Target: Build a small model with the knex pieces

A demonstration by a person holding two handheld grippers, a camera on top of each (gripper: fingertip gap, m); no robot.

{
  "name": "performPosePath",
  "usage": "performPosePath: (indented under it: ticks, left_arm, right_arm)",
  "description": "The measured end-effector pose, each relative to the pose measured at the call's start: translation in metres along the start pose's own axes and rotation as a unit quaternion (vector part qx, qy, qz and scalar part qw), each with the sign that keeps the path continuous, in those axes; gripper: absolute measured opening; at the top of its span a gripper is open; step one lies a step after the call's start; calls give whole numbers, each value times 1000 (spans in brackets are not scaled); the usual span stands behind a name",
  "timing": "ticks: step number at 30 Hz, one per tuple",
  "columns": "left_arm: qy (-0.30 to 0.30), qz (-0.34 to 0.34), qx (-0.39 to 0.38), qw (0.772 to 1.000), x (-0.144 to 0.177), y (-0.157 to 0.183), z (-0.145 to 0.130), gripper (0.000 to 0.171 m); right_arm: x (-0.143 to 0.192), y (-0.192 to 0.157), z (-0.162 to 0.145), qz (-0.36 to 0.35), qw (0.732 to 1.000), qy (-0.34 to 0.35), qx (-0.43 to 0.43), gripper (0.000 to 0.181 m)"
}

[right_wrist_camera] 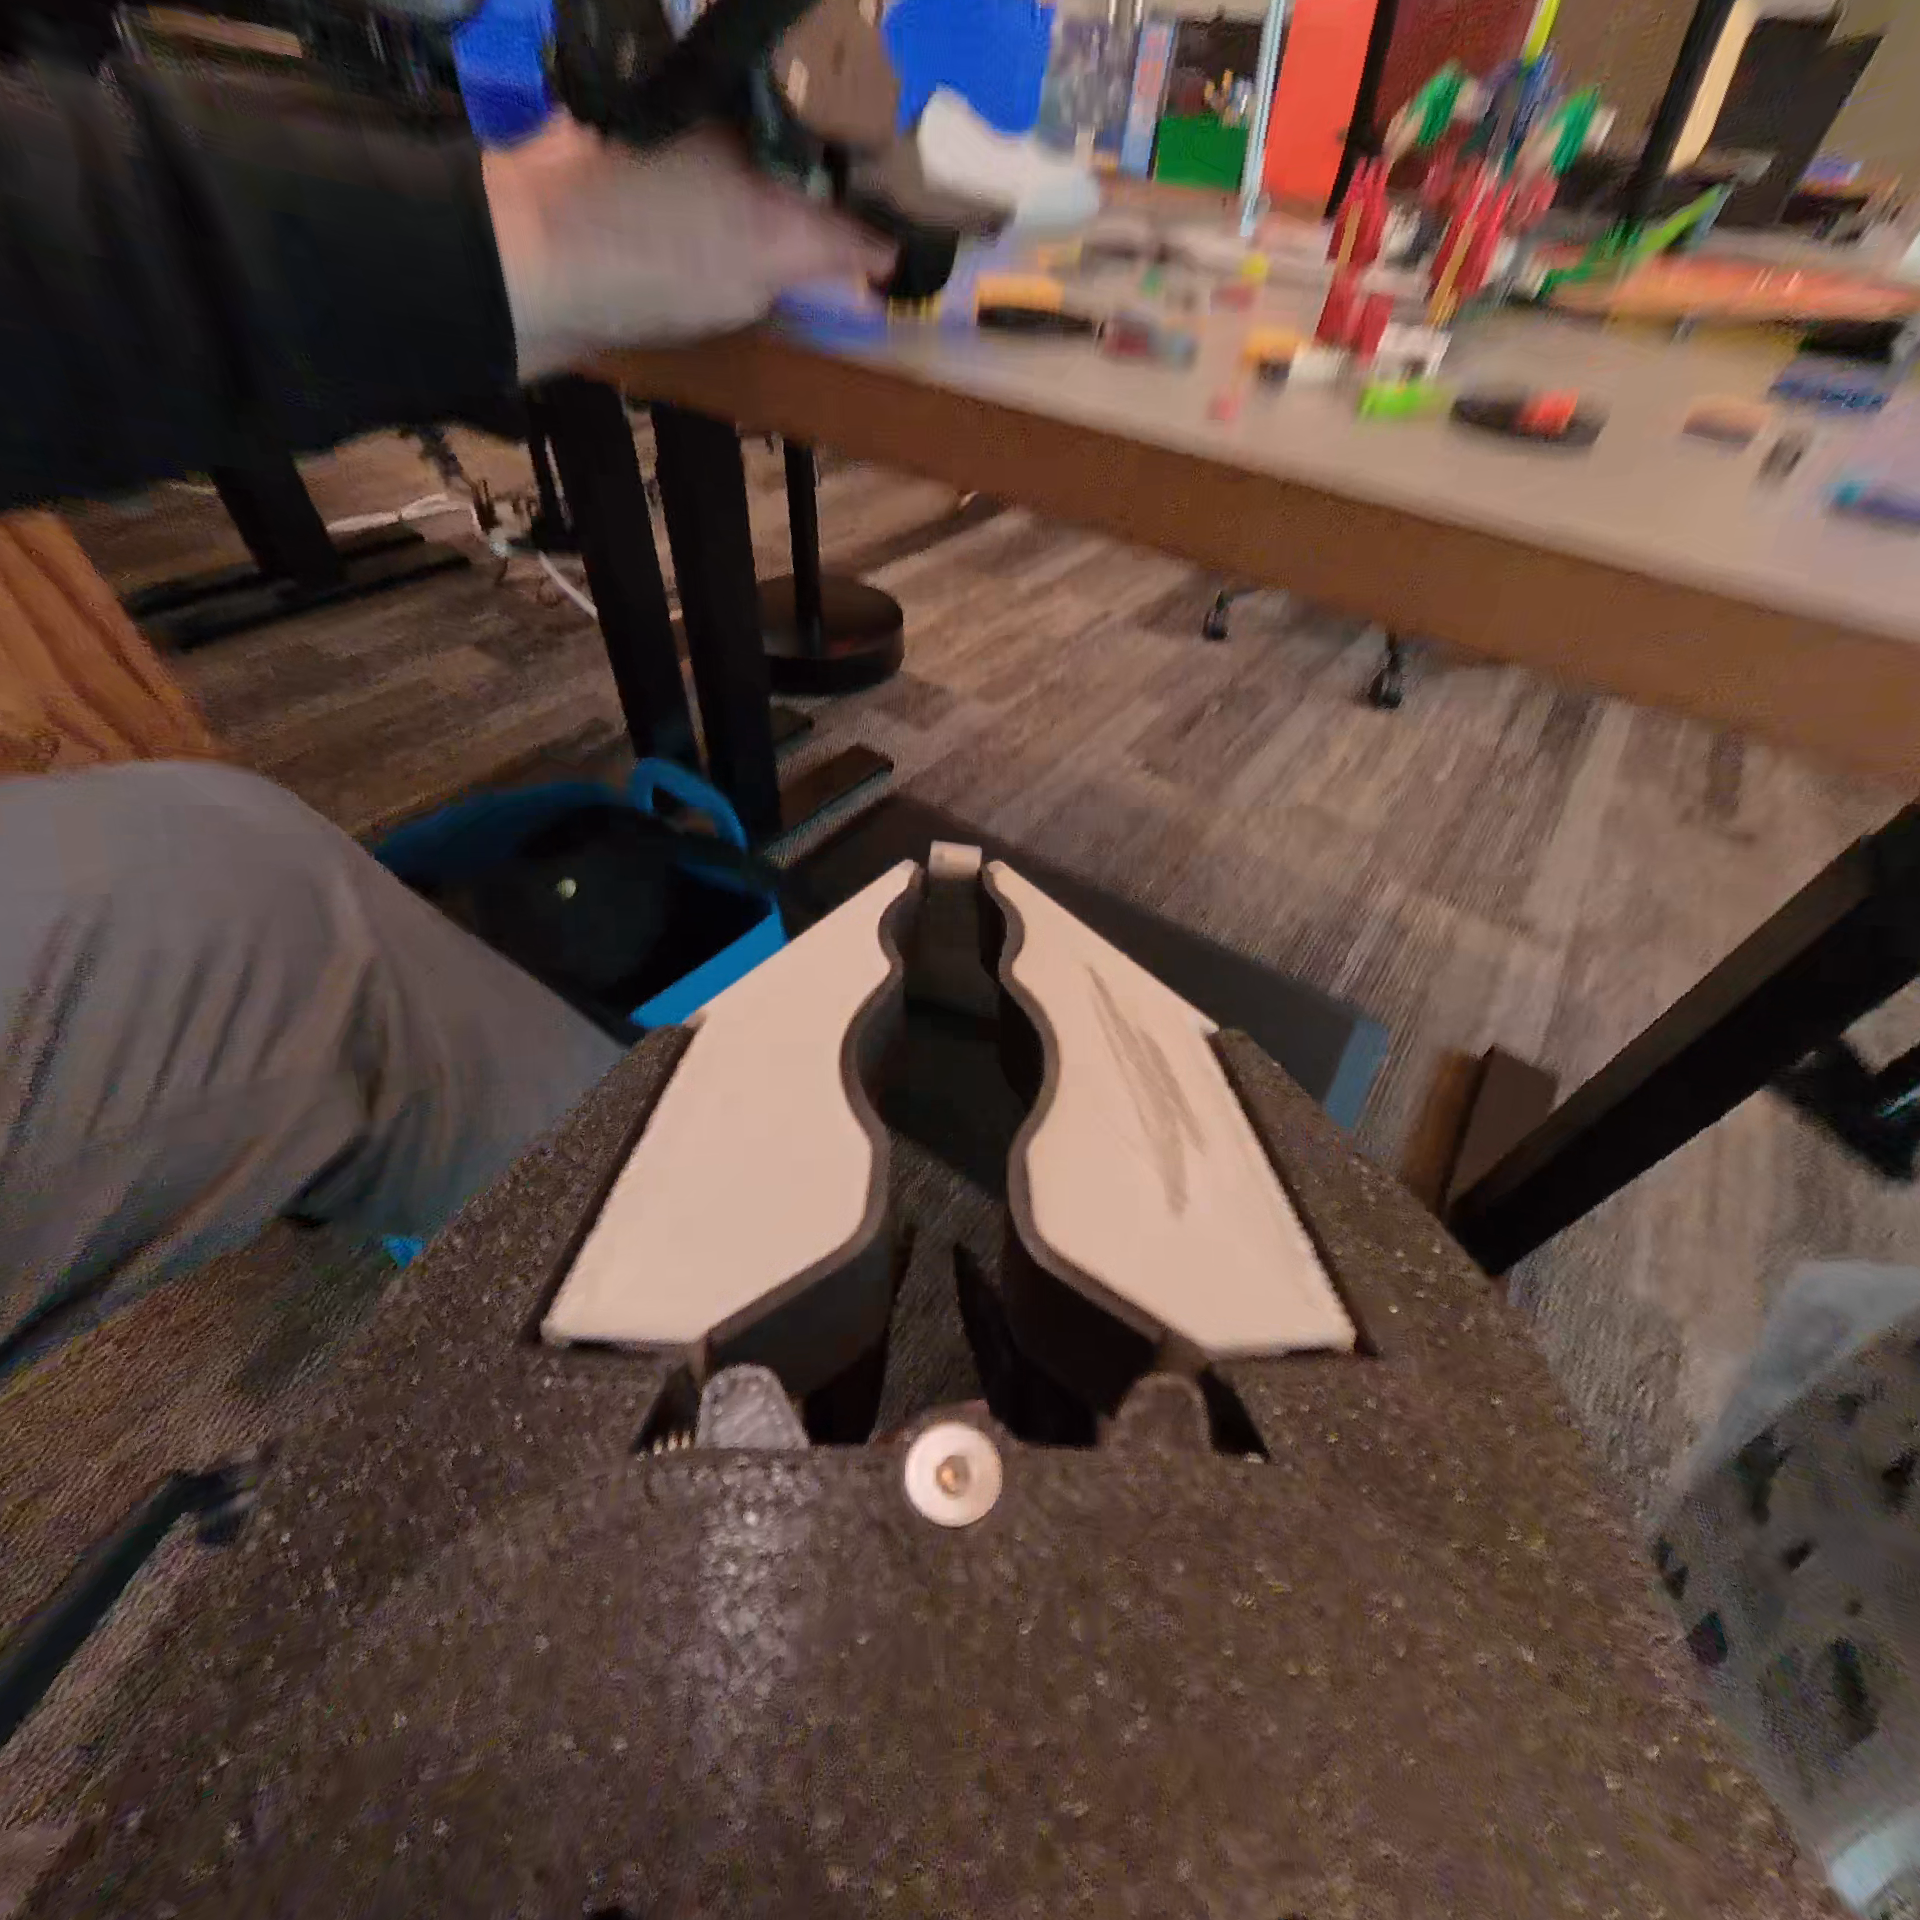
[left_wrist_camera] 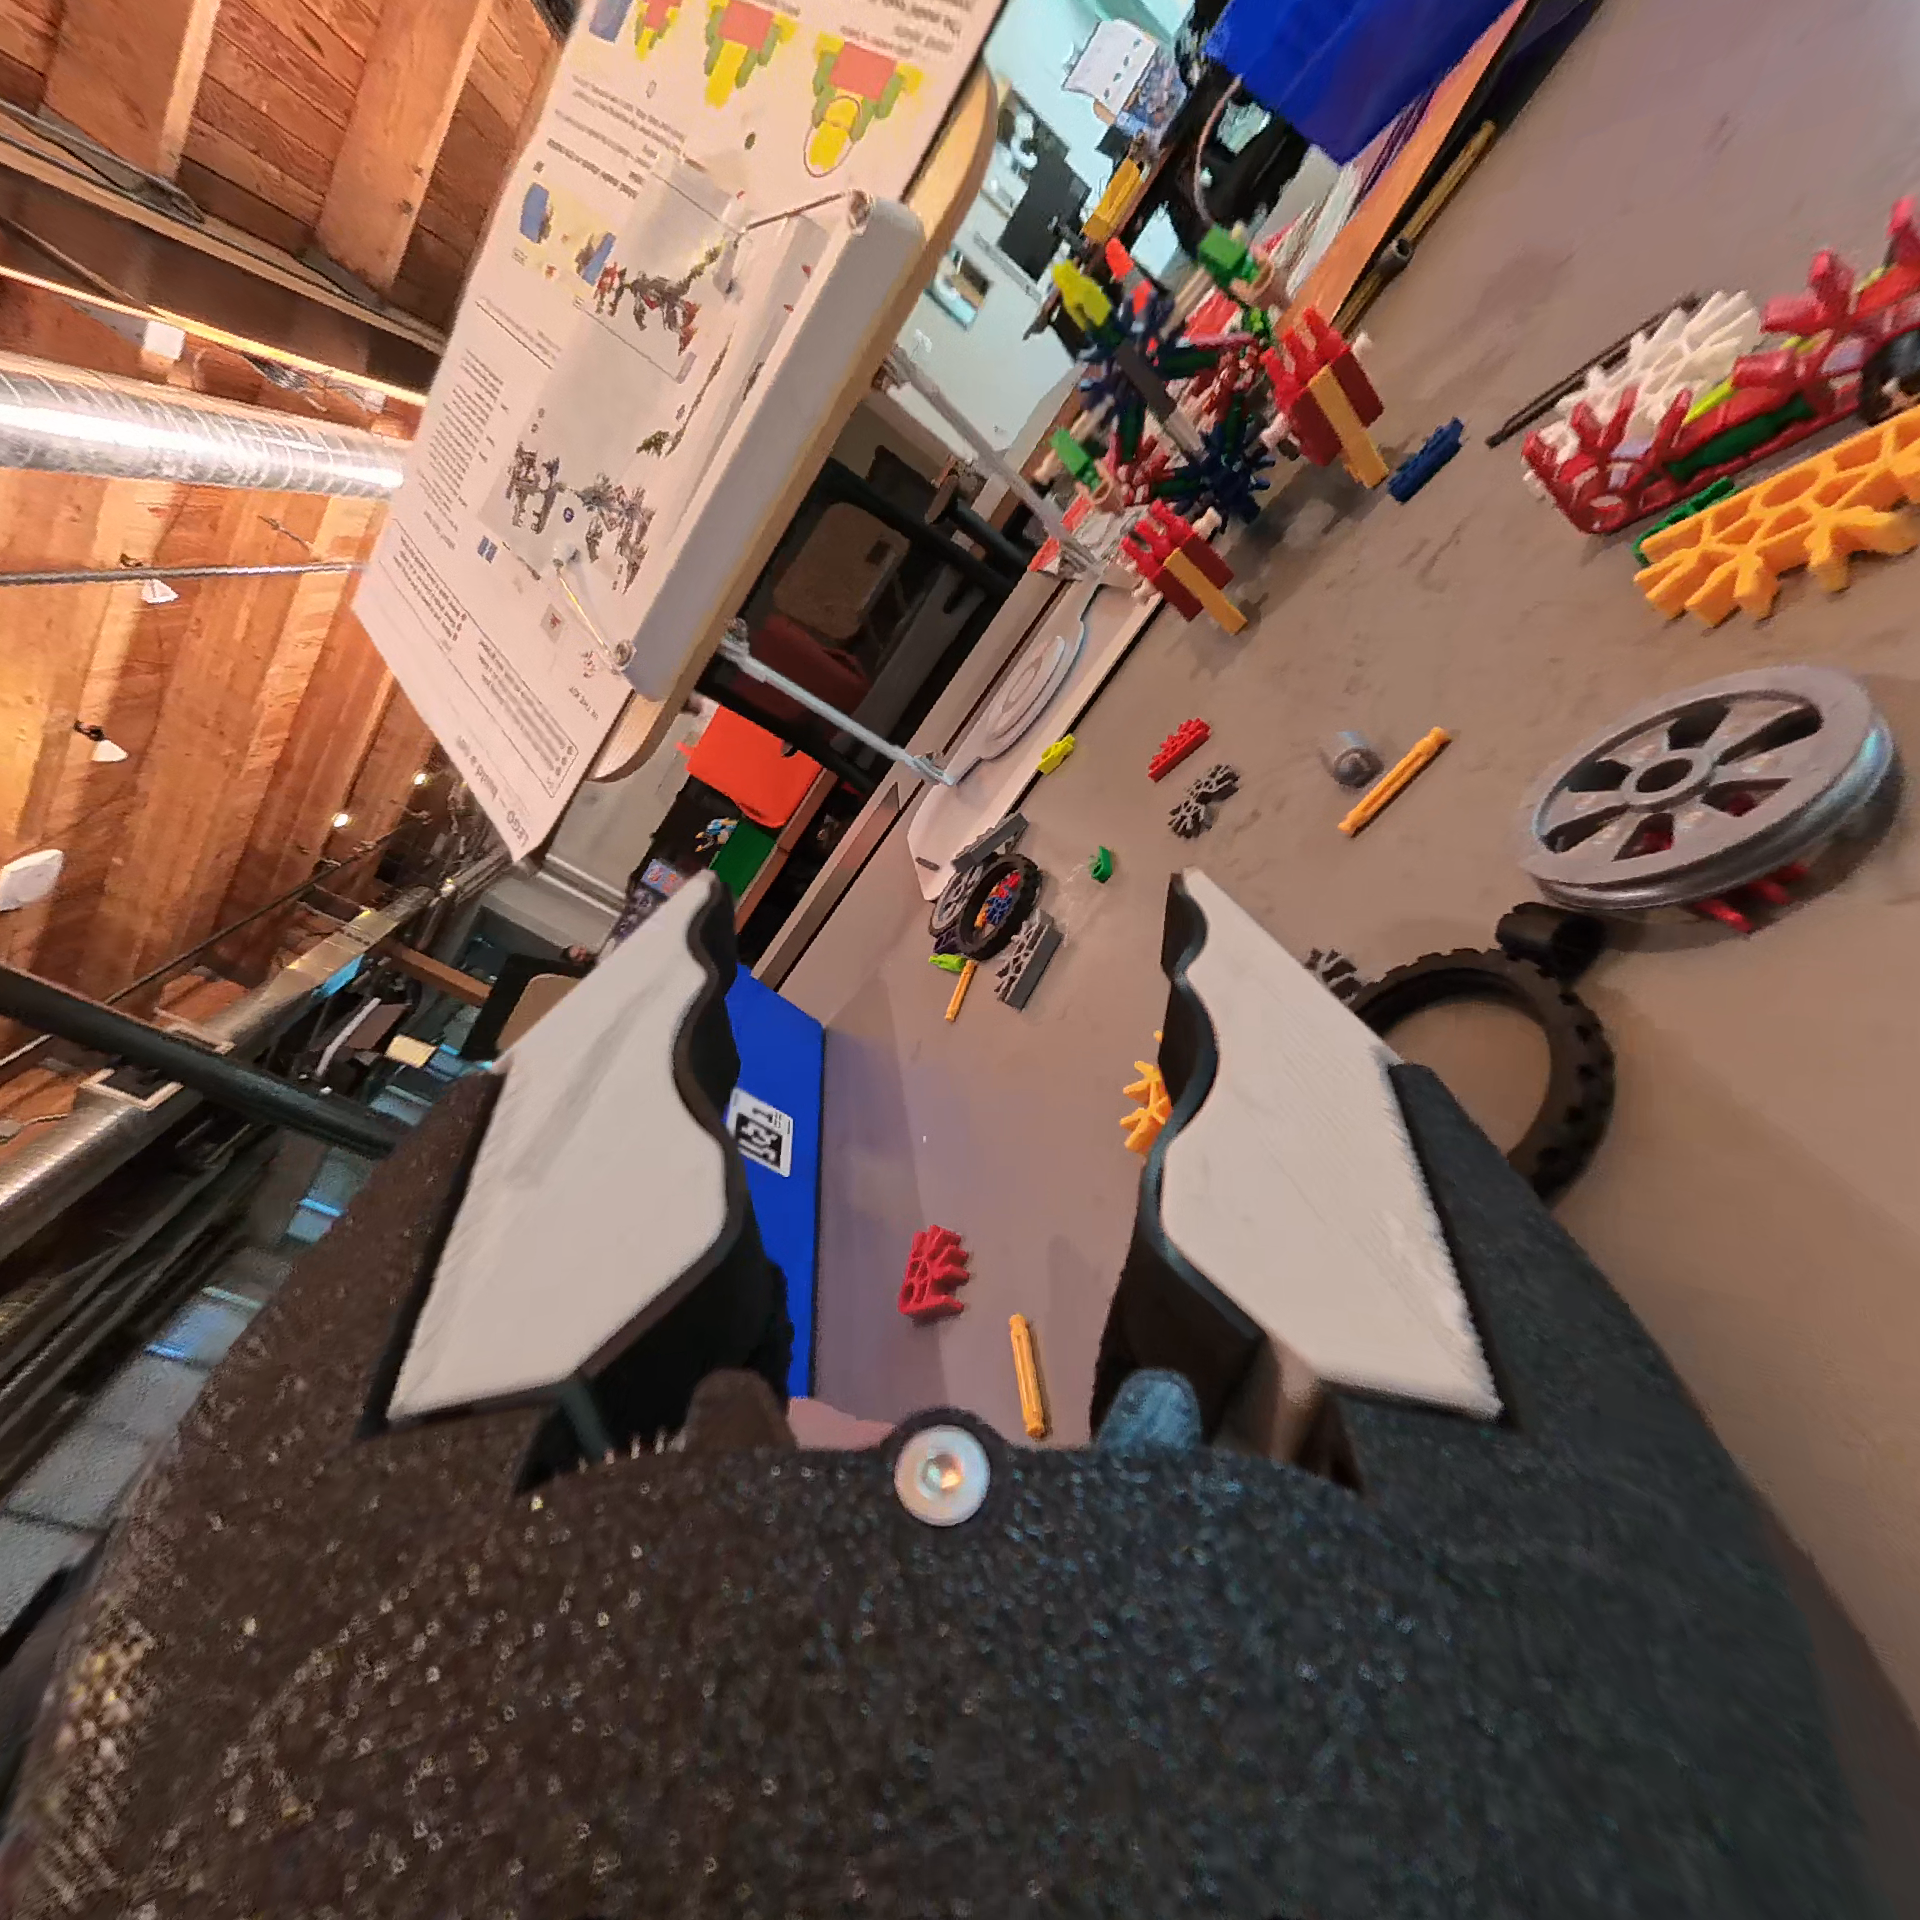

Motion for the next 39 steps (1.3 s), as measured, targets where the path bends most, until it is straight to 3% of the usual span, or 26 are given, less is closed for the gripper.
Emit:
performPosePath:
  ticks: [8,15,24,32,39]
  left_arm:
    - [23,-38,46,998,6,-9,0,79]
    - [58,-74,17,995,5,-11,3,76]
    - [76,-160,1,984,-24,-22,20,76]
    - [58,-258,-55,963,-61,-20,35,74]
    - [9,-347,-51,936,-102,-15,43,66]
  right_arm:
    - [-27,52,102,-38,998,28,48,9]
    - [-78,121,148,-68,997,-7,30,9]
    - [-168,193,169,-10,991,-130,20,9]
    - [-227,210,171,90,965,-242,54,9]
    - [-243,215,186,136,945,-280,97,25]
Point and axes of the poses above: each gripper's, where its closed fingertips meet, x back along the fingers, z out of its top, y = z × x across the jaws, the point moved 10 cm from there along x, back along the fingers, and after that the axes turned 3 degrees about -y, right-handed, at the moved point
